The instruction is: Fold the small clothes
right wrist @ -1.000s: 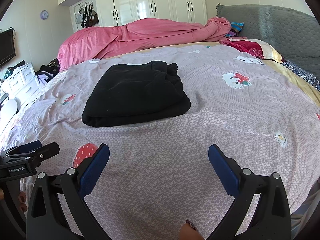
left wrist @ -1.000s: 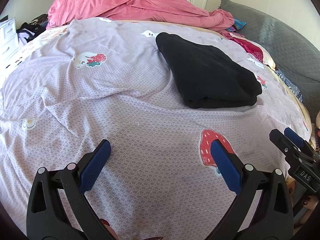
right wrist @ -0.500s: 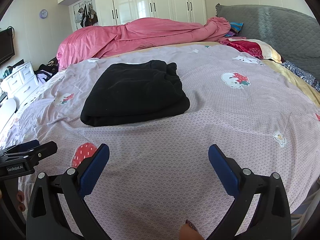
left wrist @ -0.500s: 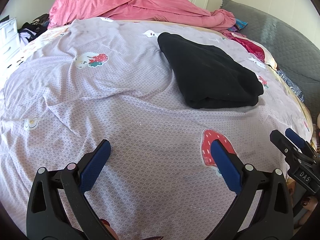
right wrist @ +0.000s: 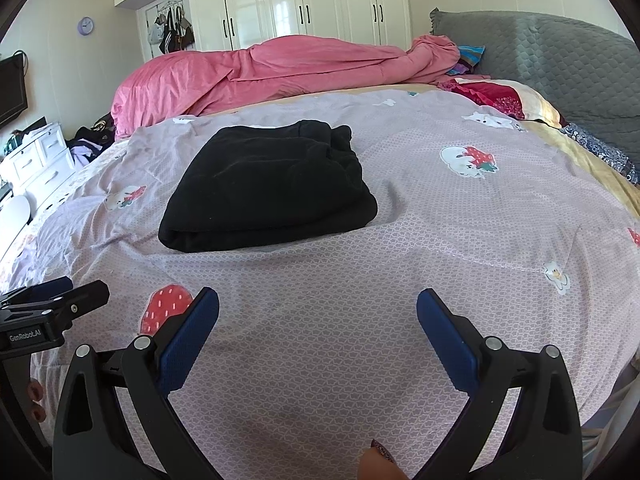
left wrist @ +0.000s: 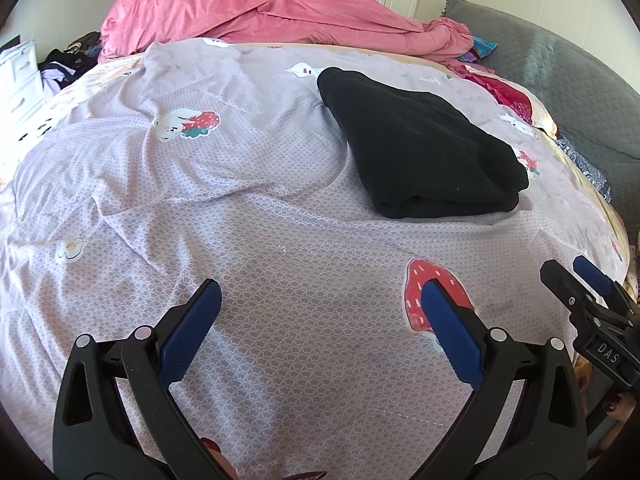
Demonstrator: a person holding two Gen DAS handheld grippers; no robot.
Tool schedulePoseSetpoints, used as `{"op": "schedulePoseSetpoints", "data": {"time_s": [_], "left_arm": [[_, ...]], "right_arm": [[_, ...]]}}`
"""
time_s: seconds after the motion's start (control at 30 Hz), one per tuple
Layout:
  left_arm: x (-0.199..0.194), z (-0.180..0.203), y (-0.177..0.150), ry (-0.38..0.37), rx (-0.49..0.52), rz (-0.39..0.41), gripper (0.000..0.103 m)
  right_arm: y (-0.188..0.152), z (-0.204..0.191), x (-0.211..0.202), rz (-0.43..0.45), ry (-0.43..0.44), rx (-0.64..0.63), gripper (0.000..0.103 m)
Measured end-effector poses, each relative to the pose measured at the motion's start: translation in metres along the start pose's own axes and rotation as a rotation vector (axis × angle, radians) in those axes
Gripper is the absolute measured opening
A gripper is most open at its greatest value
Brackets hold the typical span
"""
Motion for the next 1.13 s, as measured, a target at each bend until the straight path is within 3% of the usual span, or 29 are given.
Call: {"op": "schedulePoseSetpoints", "data": {"time_s": [0.47,0.67,0.83,0.87,1.0,1.13], "left_arm": [[-0.002,0.002,0.002,0.000,0.036,-0.026,0.094],[-0.014,-0.022,0.011,0.029,-0.009,-0.038,0.094],[-0.054,-0.095,0.026,0.073,-0.113,-0.010,0.094],[-0.063,-0.113,0.029,0.112,-0.124,-0.004,0.094],[-0.108,-0.222,0.036,0.349,-0.240,0.025,0.094],[-0.152,-0.320,0.036,0.527,-0.366,0.069,0.094]], "right_arm": [[0.002,0.008,-0.001,-0.003,-0.018,0.034,0.099],[0.014,0.063,-0.034,0.041,-0.085,0.200,0.099],[-0.008,0.179,-0.067,0.003,-0.310,0.387,0.099],[-0.018,0.205,-0.072,-0.009,-0.377,0.418,0.099],[-0.084,0.337,-0.088,-0.166,-0.815,0.543,0.099],[-0.149,0.436,-0.108,-0.327,-1.060,0.705,0.099]]}}
Point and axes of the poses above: each gripper's, at about its wrist camera, not at the fingertips, and x roughly the way its jaws point, z to its right, y to its top, the point moved 3 cm from there along x, roughly the way its jaws point, and after that the axes turned 14 degrees about -y, right-handed, at the moved point
